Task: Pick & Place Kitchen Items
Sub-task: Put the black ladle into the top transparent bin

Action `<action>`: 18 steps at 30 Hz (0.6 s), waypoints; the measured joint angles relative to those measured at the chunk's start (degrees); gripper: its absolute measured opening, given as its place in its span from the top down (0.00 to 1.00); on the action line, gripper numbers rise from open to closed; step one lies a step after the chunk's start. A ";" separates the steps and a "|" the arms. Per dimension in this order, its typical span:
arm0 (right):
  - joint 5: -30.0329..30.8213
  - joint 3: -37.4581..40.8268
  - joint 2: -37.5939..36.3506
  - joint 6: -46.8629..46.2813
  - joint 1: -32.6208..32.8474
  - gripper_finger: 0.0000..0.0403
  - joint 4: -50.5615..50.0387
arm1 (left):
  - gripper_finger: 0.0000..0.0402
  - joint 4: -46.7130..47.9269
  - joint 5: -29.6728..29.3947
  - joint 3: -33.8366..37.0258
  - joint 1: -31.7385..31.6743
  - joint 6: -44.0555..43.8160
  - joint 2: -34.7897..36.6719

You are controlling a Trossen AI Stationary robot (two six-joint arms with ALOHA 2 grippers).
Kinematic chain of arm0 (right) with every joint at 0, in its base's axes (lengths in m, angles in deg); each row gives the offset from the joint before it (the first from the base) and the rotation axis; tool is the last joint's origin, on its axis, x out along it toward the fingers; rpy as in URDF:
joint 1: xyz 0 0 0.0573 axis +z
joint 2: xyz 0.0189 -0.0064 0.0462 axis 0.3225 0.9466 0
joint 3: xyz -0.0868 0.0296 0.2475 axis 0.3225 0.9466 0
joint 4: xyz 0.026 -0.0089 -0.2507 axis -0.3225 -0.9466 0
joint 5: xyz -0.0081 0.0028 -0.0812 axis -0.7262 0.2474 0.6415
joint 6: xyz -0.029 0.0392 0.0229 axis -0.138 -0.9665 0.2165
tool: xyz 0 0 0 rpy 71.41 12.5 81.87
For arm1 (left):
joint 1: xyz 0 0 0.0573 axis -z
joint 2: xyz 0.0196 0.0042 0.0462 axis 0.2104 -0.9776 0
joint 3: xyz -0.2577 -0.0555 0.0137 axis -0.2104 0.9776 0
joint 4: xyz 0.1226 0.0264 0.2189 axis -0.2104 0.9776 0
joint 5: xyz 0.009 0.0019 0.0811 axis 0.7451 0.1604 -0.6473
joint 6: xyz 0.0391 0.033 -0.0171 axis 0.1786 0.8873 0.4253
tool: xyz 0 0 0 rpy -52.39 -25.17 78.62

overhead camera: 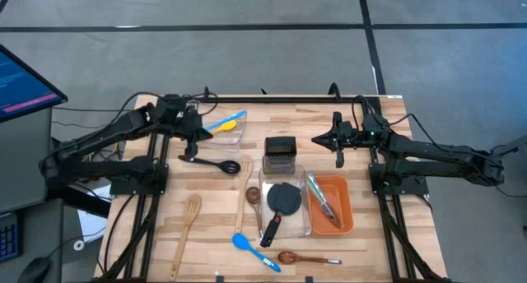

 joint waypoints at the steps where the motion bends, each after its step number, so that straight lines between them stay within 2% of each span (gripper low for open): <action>1: 0.12 0.00 0.00 0.01 0.00 1.00 0.00 | 1.00 0.36 0.05 0.00 0.52 -0.03 -0.34; 6: 0.64 0.00 0.00 0.17 0.02 1.00 0.04 | 1.00 1.03 0.19 -0.87 3.20 -1.31 -3.86; 11: 2.91 0.00 0.00 0.13 0.01 1.00 0.02 | 1.00 4.84 -0.38 -5.65 6.36 -0.93 -11.88; 13: 2.92 0.00 0.00 0.13 0.02 1.00 -0.03 | 1.00 6.45 -2.65 -7.62 8.43 1.20 -15.32; 18: 2.90 0.00 0.01 0.10 0.01 1.00 -0.53 | 1.00 8.33 -12.88 -9.38 14.79 2.13 -21.40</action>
